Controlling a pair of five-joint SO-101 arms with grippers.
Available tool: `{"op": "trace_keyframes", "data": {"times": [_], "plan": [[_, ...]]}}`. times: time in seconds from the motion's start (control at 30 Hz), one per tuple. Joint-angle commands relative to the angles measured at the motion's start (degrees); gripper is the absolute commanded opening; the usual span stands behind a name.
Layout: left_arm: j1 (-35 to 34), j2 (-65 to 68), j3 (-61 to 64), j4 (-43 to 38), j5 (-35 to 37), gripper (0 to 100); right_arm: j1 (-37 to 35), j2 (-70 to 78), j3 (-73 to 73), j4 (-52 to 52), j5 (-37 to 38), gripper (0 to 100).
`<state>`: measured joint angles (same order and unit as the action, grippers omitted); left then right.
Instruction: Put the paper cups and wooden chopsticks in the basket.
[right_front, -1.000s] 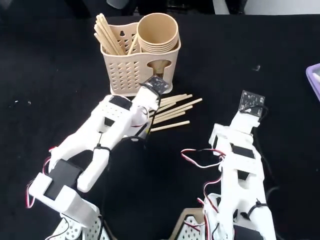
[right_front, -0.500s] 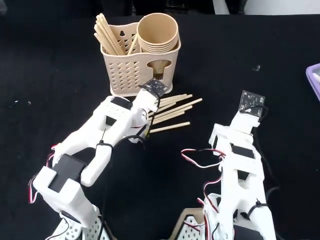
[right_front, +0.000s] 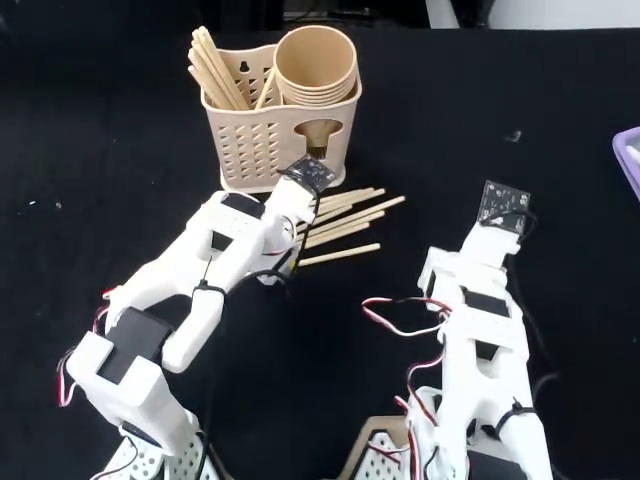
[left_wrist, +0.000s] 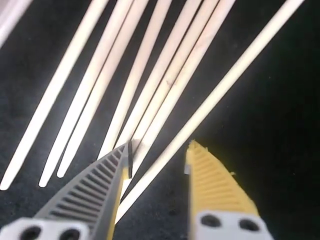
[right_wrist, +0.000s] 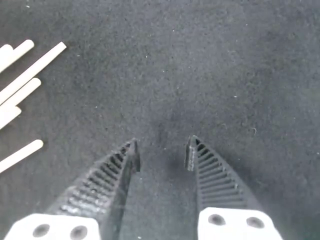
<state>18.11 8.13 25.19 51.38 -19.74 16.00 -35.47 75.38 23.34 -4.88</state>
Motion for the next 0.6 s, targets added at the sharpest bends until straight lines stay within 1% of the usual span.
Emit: {"op": "trace_keyframes", "data": {"times": [0.0,0.07,0.17,0.3,0.47,0.57], "plan": [[3.56,0.88,3.03,-0.62,-0.53,9,0.62,-1.71,-3.30,-0.97,-0.53,15.9],[4.53,0.79,4.00,-0.62,-0.53,6,0.62,-1.71,-3.30,-0.97,-0.62,15.9],[4.53,-0.70,5.05,-0.62,-0.35,5,0.62,-1.71,-3.30,-0.97,-0.70,15.9],[4.09,-7.47,8.04,0.00,-0.44,5,0.70,-1.71,-3.21,-1.05,-0.88,15.9],[4.09,-20.48,12.53,5.98,-0.70,3,0.97,-1.80,-3.21,-1.05,-0.97,15.9],[4.09,-27.16,15.25,9.93,-4.75,3,0.88,-1.80,-3.21,-1.05,-0.97,15.9]]}}
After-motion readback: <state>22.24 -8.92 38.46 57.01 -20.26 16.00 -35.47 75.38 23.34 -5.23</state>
